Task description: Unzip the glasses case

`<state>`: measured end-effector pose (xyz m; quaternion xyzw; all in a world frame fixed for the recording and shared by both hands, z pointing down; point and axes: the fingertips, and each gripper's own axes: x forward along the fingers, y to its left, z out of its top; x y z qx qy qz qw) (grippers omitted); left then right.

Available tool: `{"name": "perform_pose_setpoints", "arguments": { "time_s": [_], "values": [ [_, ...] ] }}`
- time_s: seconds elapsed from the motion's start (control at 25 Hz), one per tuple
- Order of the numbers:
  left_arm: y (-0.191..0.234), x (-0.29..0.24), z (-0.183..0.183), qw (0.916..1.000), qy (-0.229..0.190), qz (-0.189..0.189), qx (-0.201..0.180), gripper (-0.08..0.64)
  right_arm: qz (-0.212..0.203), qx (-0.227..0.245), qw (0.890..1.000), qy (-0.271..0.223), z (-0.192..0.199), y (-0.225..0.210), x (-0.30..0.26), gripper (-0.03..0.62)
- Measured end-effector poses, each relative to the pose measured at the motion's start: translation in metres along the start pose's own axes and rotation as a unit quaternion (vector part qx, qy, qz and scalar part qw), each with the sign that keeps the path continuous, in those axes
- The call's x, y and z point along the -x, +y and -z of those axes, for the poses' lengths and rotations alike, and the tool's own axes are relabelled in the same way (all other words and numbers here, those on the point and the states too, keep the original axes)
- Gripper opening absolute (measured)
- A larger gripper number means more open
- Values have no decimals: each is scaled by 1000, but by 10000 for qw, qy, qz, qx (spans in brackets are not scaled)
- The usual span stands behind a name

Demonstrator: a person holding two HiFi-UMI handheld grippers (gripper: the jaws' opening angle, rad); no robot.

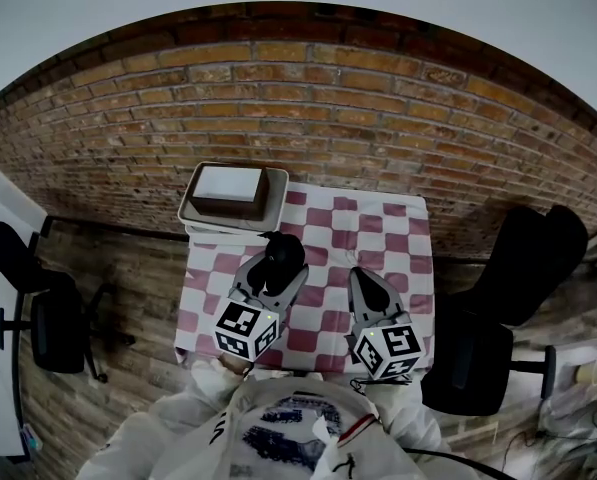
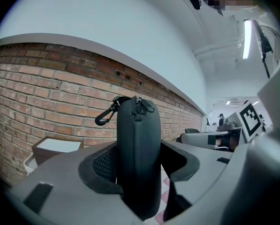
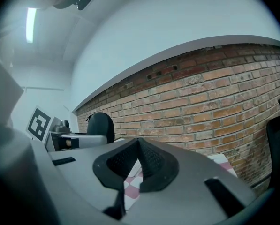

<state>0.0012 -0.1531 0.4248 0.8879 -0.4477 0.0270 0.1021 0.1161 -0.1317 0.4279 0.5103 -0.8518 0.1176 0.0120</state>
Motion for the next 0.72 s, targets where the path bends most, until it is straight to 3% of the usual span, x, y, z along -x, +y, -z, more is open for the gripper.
{"name": "perform_pose_setpoints", "arguments": {
  "time_s": [0.72],
  "values": [
    [-2, 3, 2, 9998, 138, -65, 128, 249, -26, -98, 9999, 119, 3, 2, 2, 12]
  ]
}}
